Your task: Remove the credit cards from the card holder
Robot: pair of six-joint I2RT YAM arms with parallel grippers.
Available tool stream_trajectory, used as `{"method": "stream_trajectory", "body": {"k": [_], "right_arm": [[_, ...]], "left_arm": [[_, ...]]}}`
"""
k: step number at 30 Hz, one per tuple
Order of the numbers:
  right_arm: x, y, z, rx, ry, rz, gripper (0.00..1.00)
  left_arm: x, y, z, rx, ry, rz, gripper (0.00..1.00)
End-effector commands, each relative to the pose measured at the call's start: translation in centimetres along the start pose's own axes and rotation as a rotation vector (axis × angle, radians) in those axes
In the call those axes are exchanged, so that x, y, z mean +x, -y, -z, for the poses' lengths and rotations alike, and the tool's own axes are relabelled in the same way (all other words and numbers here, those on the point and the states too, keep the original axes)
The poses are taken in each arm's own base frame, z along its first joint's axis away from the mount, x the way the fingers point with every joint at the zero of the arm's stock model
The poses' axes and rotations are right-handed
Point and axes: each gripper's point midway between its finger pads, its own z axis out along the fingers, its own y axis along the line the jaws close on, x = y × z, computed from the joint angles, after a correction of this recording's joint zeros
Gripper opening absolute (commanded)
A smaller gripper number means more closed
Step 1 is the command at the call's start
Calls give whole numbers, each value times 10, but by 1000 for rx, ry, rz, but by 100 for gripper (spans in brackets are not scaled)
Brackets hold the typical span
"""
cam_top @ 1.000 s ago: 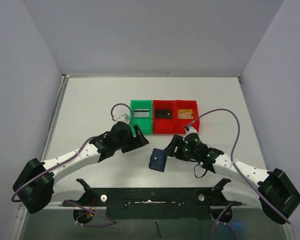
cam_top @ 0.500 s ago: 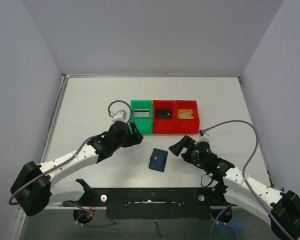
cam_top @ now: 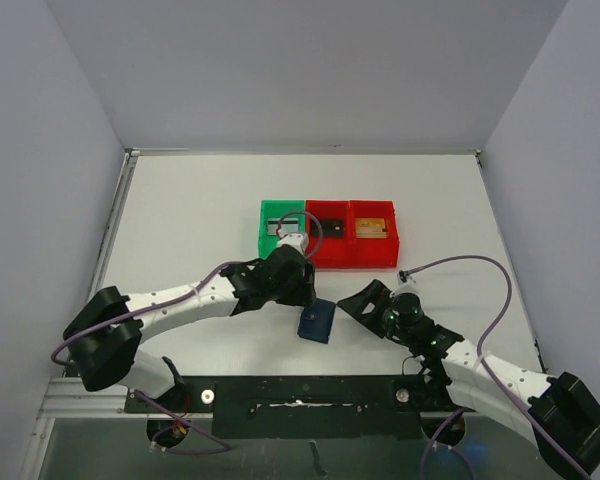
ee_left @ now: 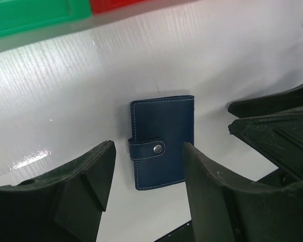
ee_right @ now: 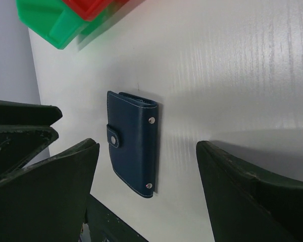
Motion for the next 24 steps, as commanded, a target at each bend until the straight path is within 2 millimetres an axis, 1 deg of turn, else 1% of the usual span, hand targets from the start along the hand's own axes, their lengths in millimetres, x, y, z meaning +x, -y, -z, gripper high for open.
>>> {"method": "stream_trajectory", "body": {"k": [1,4,7,11,14,22,24], "right_arm": [[-7,-23,-4,-44,-1,-16,77],[-7,-21,-7,-44,2,-25,73],[-9,-22,-8,-44,9,-27,72],[-6,-21,-12,-21,-16,-3,70],[-1,-19,-15,-7,-45,4,67],[9,-21,-23,-1,-108,23,66],[11,-21,-25,7,-122,28,66]], "left_arm": [[7,9,-6,-50,-43,-103,54],[14,18,-8,-51,-67,-137,52],[28,25,-11,-35,-101,-156,51],[45,23,-18,-70,-149,-193,51],[47,23,-21,-88,-146,-206,49],[52,15,-35,-150,-158,-231,47],[52,16,-38,-144,-151,-229,47]]}}
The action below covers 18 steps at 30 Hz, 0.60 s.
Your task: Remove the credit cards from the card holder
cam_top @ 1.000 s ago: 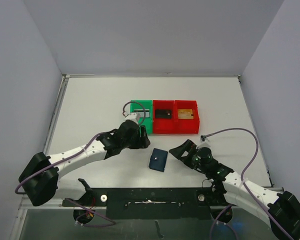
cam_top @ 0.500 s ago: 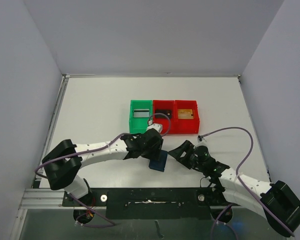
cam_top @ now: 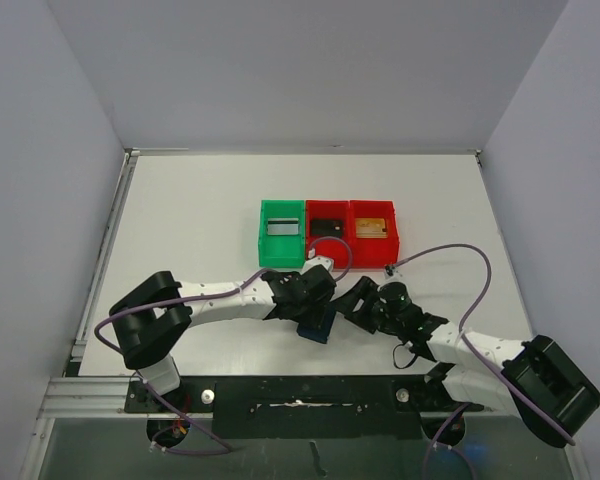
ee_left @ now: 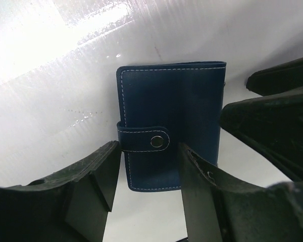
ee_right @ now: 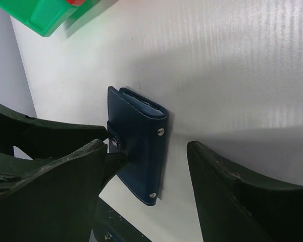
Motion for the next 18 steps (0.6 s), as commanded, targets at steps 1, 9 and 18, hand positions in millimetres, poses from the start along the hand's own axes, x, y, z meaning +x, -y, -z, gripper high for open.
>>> {"method": "stream_trajectory", "body": {"k": [1,9,18], "right_arm": [[-5,-19,-5,-40,-8,30,66],[2,-14,-9,-10,-44,17,61],[3,4,-25,78,-52,-20,38]], "left_arm": [[-20,10,2,11,63,1,47],[-30,12,9,27,108,-7,50],[-33,19,7,59,103,-59,49]]}}
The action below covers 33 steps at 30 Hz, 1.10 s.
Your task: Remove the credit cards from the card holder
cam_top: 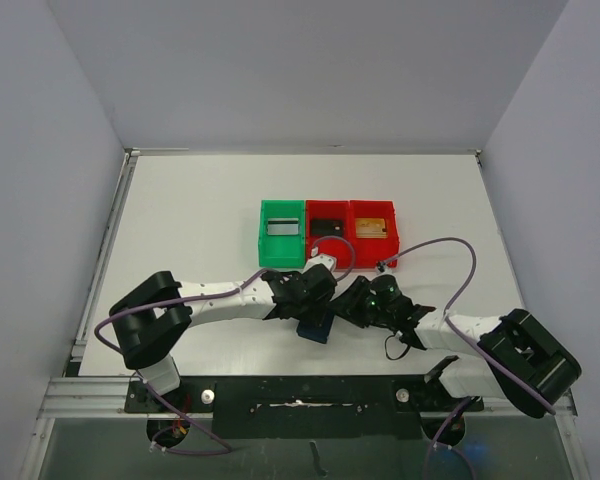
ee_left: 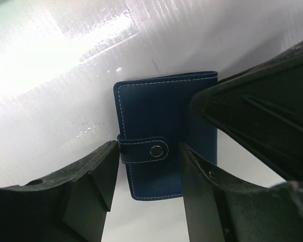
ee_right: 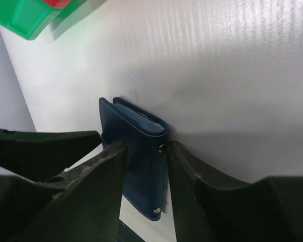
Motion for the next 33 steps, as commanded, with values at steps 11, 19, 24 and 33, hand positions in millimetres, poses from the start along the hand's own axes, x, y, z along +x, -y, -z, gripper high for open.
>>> {"method": "stream_trajectory", "body": {"k": [11,19,24,33], "right_arm": [[-2,2,-8,18,-5,21,12],[-6,2,-3,24,7,30,3],[-4,7,-3,49,-2,33,1],[-4,12,-4,65,-8,35,0]], "left_arm": [[-10,4,2,-26,-2,-44,39],[-24,-5,10,-80,56,16,27],[-27,-17,14,-86,71,68,27],[-35,-25,18,-80,90,128,27]]}}
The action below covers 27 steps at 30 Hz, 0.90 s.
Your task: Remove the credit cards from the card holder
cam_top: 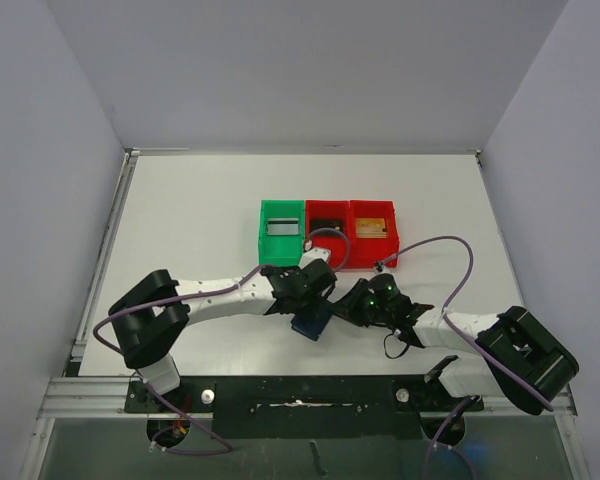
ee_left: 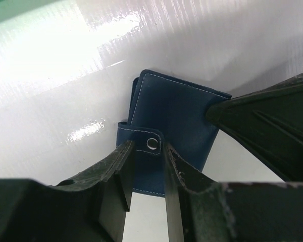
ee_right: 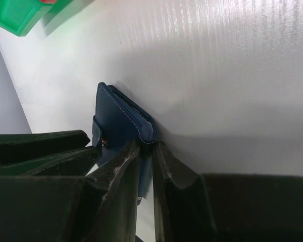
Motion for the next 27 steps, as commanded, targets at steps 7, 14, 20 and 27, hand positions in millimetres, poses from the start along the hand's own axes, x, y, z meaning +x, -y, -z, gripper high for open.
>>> {"method": "stream_trajectory", "body": {"k": [7,14,20,27], "right_arm": [[-6,9,2,40,12,28,0],[-8,6,2,30,11,31,0],[-10,4,3,25,18,30,0],[-13,4,5,19,27,25,0]], "left_arm": [[-32,-33,14,22,80,132,26],[-42,10,28,186,123,48,47],[-28,30,15,180,64,-70,51],[-11,14,-3,41,7,-148,47]]}}
